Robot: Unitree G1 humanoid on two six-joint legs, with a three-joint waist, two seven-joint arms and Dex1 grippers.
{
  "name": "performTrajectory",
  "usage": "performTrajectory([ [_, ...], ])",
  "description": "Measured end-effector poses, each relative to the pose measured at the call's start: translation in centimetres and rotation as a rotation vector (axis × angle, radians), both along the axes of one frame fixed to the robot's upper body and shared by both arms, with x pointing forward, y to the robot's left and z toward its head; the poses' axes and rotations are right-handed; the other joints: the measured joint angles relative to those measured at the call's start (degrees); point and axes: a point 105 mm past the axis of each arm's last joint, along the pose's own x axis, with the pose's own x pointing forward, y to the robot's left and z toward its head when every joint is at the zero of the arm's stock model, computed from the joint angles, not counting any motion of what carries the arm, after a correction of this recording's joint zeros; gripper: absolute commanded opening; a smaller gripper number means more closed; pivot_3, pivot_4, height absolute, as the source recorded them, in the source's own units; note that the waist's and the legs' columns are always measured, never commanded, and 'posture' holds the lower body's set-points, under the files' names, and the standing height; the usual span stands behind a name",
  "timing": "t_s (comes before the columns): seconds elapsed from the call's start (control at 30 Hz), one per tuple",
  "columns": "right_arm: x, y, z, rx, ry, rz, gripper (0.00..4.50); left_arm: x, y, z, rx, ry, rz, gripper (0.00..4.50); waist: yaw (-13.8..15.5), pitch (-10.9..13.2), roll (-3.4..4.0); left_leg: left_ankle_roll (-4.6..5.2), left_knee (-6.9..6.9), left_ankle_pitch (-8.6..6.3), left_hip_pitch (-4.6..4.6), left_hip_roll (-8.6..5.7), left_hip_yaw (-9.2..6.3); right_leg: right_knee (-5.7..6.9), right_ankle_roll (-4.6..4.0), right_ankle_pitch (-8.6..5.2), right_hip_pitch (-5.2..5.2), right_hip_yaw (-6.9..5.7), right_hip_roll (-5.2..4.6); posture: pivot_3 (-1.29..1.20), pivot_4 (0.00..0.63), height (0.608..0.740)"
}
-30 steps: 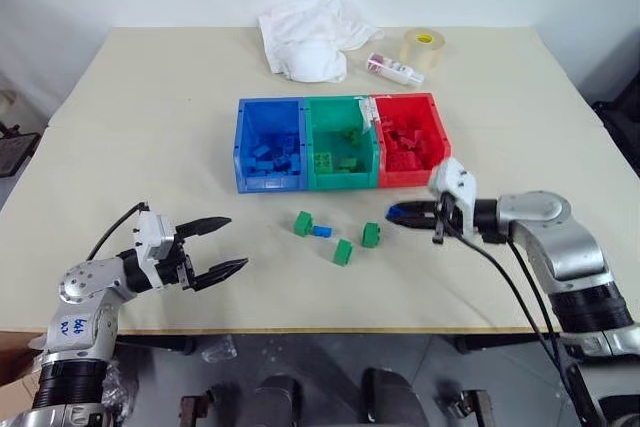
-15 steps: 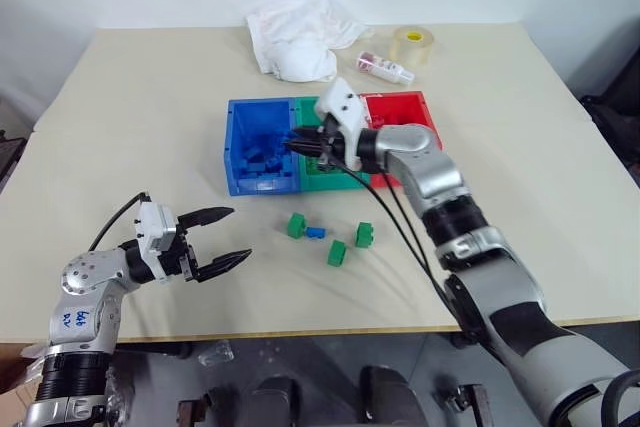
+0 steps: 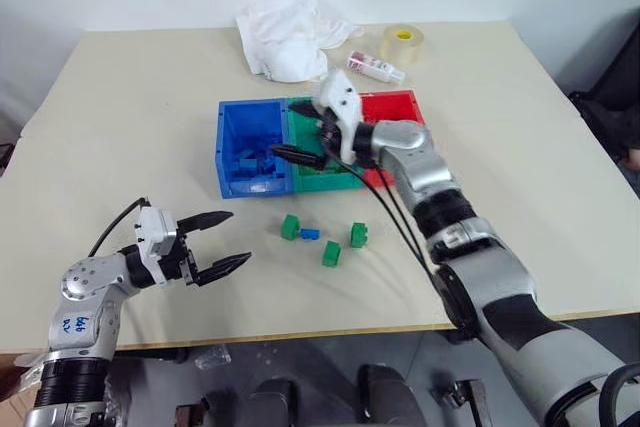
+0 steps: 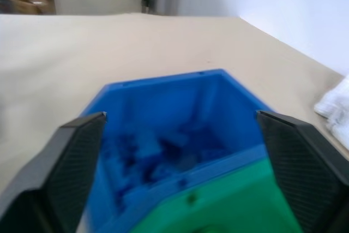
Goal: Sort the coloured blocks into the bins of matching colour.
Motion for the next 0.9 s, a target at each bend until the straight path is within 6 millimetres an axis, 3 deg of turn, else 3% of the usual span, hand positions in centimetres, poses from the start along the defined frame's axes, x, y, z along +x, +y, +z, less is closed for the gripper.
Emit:
performTrajectory([
  [0.23,-5.6,-9.3,-3.1,-0.153,0.117,0.007,4.47,0.7,-0.3,0.1,-0.004,0.007,-0.037,4.50,2.0,0.0,0.00,0.00,0.07,0.00,-0.04,0.02,0.12,-0.11,0.00,0.00,0.02,0.00,0.00,0.00,0.150,0.740],
  [0.4,-9.4,-16.7,-5.9,-0.300,0.282,-0.141,4.47,0.8,0.1,-0.4,-0.003,0.026,-0.040,4.50,3.1,0.0,-0.01,0.02,0.09,-0.01,-0.03,0.01,0.38,-0.28,0.00,0.00,0.07,0.10,-0.03,0.00,0.150,0.740],
  [0.57,-11.5,-21.9,-7.1,-0.389,0.377,-0.288,4.47,0.5,0.5,-0.5,0.013,0.031,-0.051,4.50,3.4,0.0,-0.02,0.03,0.09,-0.01,0.02,0.10,0.66,-0.34,0.00,0.00,0.07,0.19,-0.02,0.00,0.150,0.740],
  [0.63,-11.6,-22.2,-7.0,-0.391,0.373,-0.300,4.47,0.5,0.7,-0.4,0.020,0.024,-0.055,4.50,3.3,0.0,-0.02,0.03,0.09,0.00,0.06,0.15,0.74,-0.35,0.00,0.00,0.07,0.20,-0.01,0.00,0.150,0.740],
  [0.73,-11.2,-21.0,-6.6,-0.391,0.347,-0.276,4.47,0.4,0.7,-0.4,0.021,0.024,-0.064,4.50,3.3,0.0,-0.02,0.03,0.10,0.00,0.07,0.17,0.75,-0.34,0.00,0.00,0.05,0.20,-0.01,0.00,0.150,0.740],
  [0.9,-9.8,-16.5,-6.7,-0.345,0.316,-0.153,4.47,0.5,0.8,-0.3,0.016,0.016,-0.069,4.50,3.4,0.0,-0.02,0.03,0.11,0.00,0.05,0.16,0.71,-0.35,0.00,0.00,0.03,0.19,-0.01,0.00,0.150,0.740],
])
